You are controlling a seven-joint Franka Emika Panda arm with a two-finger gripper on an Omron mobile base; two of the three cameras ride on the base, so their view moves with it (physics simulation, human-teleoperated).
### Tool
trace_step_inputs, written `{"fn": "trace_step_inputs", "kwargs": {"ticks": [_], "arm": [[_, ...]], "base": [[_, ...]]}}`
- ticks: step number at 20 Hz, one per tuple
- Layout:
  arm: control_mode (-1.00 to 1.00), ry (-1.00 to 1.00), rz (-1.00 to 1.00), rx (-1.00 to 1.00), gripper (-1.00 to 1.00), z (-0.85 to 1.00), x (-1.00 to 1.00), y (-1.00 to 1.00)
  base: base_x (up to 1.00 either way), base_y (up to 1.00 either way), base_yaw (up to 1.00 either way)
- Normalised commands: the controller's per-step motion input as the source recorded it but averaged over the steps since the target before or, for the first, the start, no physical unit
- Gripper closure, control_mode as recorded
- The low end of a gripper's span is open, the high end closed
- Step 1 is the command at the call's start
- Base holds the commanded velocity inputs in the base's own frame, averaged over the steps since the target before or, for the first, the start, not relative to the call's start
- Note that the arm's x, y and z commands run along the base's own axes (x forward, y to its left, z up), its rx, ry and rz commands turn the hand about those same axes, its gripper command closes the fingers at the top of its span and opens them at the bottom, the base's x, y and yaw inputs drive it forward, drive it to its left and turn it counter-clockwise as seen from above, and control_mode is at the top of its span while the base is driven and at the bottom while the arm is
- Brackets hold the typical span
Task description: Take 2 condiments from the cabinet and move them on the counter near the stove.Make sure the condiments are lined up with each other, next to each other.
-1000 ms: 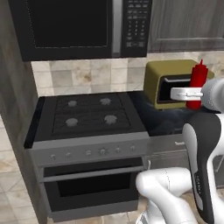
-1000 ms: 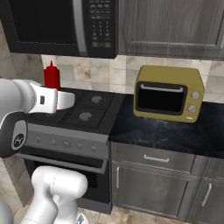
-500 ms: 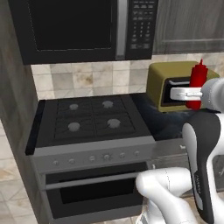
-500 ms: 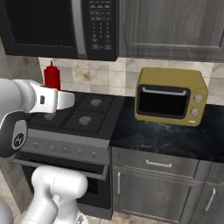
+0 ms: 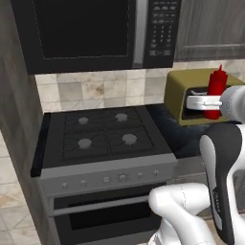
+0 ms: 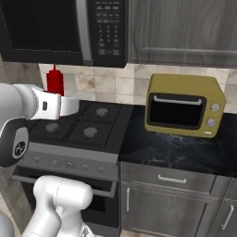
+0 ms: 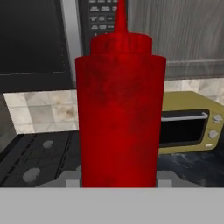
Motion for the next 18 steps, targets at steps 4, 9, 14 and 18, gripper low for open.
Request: {"fn": "trace_step_inputs", "kwargs": {"ticks": [4,9,14,18], "arm": [[1.00,0.00,0.00,0.00,1.00,0.00,0.00,0.00],[1.00,0.00,0.00,0.00,1.00,0.00,0.00,0.00],[1.00,0.00,0.00,0.00,1.00,0.00,0.00,0.00],[1.00,0.00,0.00,0.00,1.00,0.00,0.00,0.00]], "base": [[0.39,0.31,-0.05],[0.31,0.25,-0.04],[0.04,0.00,0.00],[0.00,0.00,0.00]]}}
